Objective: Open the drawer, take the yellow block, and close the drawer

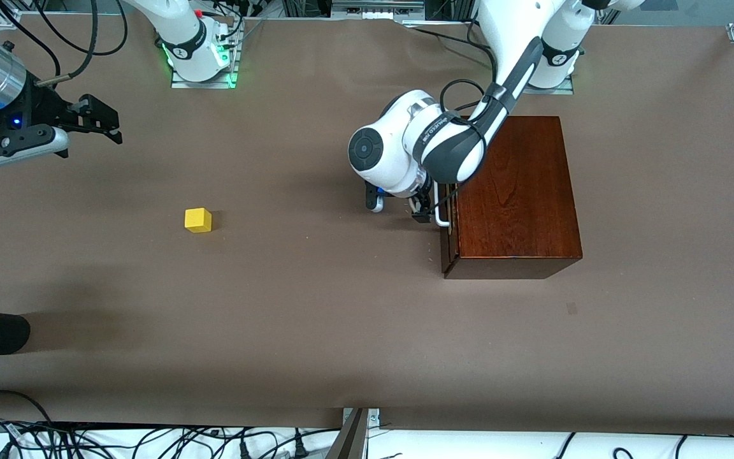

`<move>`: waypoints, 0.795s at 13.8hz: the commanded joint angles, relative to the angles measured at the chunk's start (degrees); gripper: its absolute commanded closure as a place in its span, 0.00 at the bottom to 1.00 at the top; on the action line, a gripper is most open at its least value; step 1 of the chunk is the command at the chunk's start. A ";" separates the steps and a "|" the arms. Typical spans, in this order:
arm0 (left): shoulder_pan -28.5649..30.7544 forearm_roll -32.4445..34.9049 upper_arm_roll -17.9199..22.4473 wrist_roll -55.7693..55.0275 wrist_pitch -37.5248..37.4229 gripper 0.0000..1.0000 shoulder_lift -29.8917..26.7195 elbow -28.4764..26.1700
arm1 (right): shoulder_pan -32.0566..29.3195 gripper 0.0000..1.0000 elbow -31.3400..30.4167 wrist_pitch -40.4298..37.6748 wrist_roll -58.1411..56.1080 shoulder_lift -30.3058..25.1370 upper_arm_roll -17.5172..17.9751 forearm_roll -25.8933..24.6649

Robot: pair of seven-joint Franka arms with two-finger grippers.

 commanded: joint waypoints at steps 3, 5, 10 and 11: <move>0.50 0.75 -0.61 1.62 -1.36 0.00 -2.24 2.24 | -0.39 0.00 2.88 -0.90 -0.92 0.80 0.04 -0.12; 1.03 -4.58 -0.70 1.36 -1.27 0.00 -3.64 2.86 | -0.74 0.00 3.06 -0.55 -1.00 0.89 -0.04 -0.12; 4.61 -6.99 0.27 1.79 -1.53 0.00 -7.58 9.72 | -0.83 0.00 2.80 -1.77 -0.66 1.77 -0.13 0.24; 8.55 -7.16 0.18 2.49 -1.45 0.00 -9.34 9.80 | -0.83 0.00 2.88 -2.56 -0.74 1.77 -0.22 0.06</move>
